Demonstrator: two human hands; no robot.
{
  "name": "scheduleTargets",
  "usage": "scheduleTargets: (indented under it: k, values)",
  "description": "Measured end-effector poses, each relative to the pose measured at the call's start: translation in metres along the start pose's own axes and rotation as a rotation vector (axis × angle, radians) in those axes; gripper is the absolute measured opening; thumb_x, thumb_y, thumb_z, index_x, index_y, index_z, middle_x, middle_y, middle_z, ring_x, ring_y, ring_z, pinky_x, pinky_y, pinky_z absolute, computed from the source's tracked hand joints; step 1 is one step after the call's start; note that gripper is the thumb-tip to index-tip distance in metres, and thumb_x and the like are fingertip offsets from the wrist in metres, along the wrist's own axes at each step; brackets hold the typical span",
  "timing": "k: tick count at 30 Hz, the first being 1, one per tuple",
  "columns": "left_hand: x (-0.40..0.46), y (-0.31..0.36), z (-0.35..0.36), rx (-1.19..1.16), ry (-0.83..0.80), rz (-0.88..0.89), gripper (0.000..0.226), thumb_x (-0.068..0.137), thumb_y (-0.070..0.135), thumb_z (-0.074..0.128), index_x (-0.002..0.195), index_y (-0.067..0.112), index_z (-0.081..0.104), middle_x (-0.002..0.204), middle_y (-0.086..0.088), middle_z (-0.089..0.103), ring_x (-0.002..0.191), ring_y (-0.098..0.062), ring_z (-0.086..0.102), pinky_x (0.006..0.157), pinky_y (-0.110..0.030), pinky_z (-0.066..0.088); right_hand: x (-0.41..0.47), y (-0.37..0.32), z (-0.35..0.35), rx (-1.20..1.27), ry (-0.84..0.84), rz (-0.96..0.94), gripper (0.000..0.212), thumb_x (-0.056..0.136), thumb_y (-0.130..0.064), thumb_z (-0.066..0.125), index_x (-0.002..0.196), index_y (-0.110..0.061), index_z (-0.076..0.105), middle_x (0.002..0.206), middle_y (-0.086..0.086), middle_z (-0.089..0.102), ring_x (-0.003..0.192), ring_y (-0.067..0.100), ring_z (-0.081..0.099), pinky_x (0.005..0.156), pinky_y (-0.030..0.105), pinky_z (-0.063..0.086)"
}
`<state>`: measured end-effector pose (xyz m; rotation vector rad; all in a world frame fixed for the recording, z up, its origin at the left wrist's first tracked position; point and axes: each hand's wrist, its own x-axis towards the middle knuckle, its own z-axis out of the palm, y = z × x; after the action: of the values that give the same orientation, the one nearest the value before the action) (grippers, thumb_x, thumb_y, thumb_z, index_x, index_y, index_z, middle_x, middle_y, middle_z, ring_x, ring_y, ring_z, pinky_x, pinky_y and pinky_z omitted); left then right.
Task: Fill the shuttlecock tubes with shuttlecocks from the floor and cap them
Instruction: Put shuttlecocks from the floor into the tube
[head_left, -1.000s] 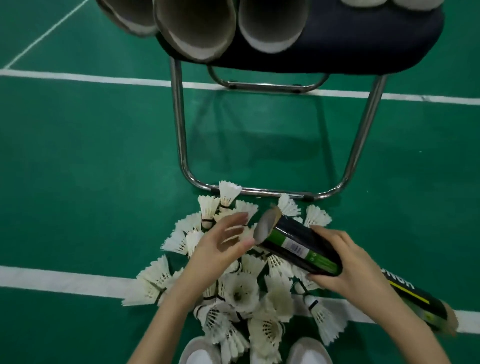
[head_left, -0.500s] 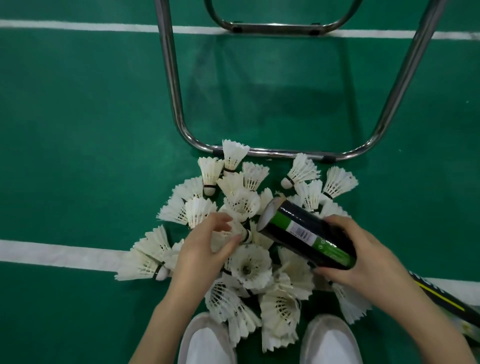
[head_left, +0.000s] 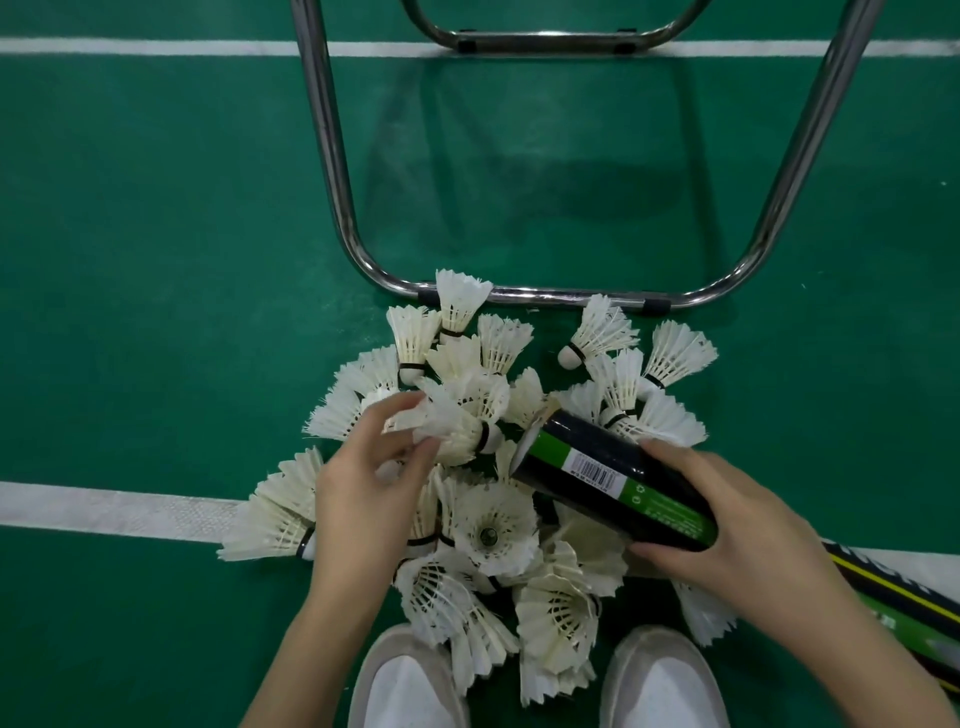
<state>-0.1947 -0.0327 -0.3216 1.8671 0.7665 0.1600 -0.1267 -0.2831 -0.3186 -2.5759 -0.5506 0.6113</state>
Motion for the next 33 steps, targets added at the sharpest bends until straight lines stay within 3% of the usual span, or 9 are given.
scheduleTargets:
  k: [4,10,12,15,18,21,23,30,33]
  values:
    - [0.000,0.015,-0.002,-0.105,-0.011,0.012,0.030,0.085,0.019,0.068,0.102,0.043,0.061,0.080,0.009,0.072,0.075,-0.002,0.064,0.060,-0.007,0.046,0.000,-0.002,0.001,-0.029,-0.023,0.011,0.079,0.063,-0.052,0.073,0.126,-0.056,0.026,0.120,-0.029,0.028,0.100,0.012,0.052,0.076,0.030,0.045]
    - [-0.006,0.015,0.001,-0.084,-0.103,0.023,0.032,0.085,0.023,0.067,0.107,0.045,0.060,0.090,0.002,0.071,0.095,-0.008,0.065,0.086,-0.027,0.048,-0.002,-0.005,0.006,-0.027,-0.043,-0.007,0.080,0.063,-0.060,0.068,0.121,-0.065,0.012,0.122,-0.023,0.028,0.100,0.012,0.051,0.076,0.027,0.045]
    - [-0.006,0.014,0.002,-0.089,-0.137,0.032,0.032,0.086,0.019,0.065,0.109,0.042,0.060,0.087,0.001,0.072,0.093,-0.008,0.066,0.085,-0.024,0.049,-0.002,-0.005,0.006,-0.038,-0.048,-0.005,0.081,0.063,-0.061,0.068,0.122,-0.064,0.013,0.122,-0.023,0.030,0.099,0.012,0.051,0.074,0.026,0.045]
    - [-0.009,0.016,0.006,-0.105,-0.255,0.067,0.029,0.090,0.017,0.060,0.112,0.036,0.057,0.081,0.007,0.073,0.077,0.002,0.065,0.072,-0.010,0.046,-0.003,-0.005,0.007,-0.055,-0.056,-0.011,0.082,0.063,-0.060,0.068,0.128,-0.059,0.019,0.121,-0.023,0.032,0.098,0.013,0.052,0.073,0.026,0.044]
    - [-0.017,0.019,0.014,-0.119,-0.404,0.071,0.033,0.085,0.032,0.057,0.117,0.035,0.052,0.079,0.018,0.071,0.077,0.006,0.064,0.069,-0.007,0.044,-0.003,-0.009,0.007,-0.038,-0.064,-0.026,0.079,0.064,-0.060,0.066,0.125,-0.063,0.016,0.115,-0.027,0.029,0.100,0.012,0.050,0.074,0.025,0.041]
    - [-0.023,0.017,0.022,-0.115,-0.470,0.060,0.045,0.076,0.039,0.064,0.118,0.045,0.049,0.101,0.016,0.071,0.098,0.002,0.064,0.087,-0.022,0.050,-0.003,-0.010,0.007,-0.015,-0.074,-0.026,0.079,0.065,-0.058,0.066,0.126,-0.062,0.017,0.112,-0.029,0.026,0.101,0.012,0.049,0.077,0.027,0.043]
    - [-0.024,0.017,0.022,-0.094,-0.468,0.060,0.051,0.072,0.039,0.069,0.116,0.052,0.047,0.102,0.013,0.072,0.101,0.002,0.063,0.092,-0.027,0.049,-0.003,-0.010,0.007,-0.011,-0.064,-0.029,0.079,0.064,-0.057,0.066,0.129,-0.057,0.022,0.112,-0.028,0.028,0.102,0.012,0.050,0.078,0.028,0.045]
    - [-0.019,0.013,0.021,-0.096,-0.437,0.065,0.060,0.067,0.033,0.074,0.116,0.053,0.046,0.093,0.013,0.071,0.094,-0.004,0.065,0.089,-0.034,0.052,-0.003,-0.014,0.005,-0.014,-0.070,-0.046,0.079,0.066,-0.057,0.067,0.129,-0.059,0.019,0.111,-0.029,0.026,0.103,0.009,0.047,0.080,0.025,0.041]
    - [-0.017,0.011,0.021,-0.091,-0.455,0.066,0.060,0.075,0.017,0.074,0.116,0.051,0.046,0.093,0.011,0.072,0.093,-0.006,0.066,0.087,-0.034,0.052,-0.004,-0.015,0.005,-0.022,-0.077,-0.041,0.079,0.066,-0.058,0.066,0.130,-0.058,0.019,0.113,-0.029,0.026,0.103,0.008,0.046,0.080,0.025,0.040]
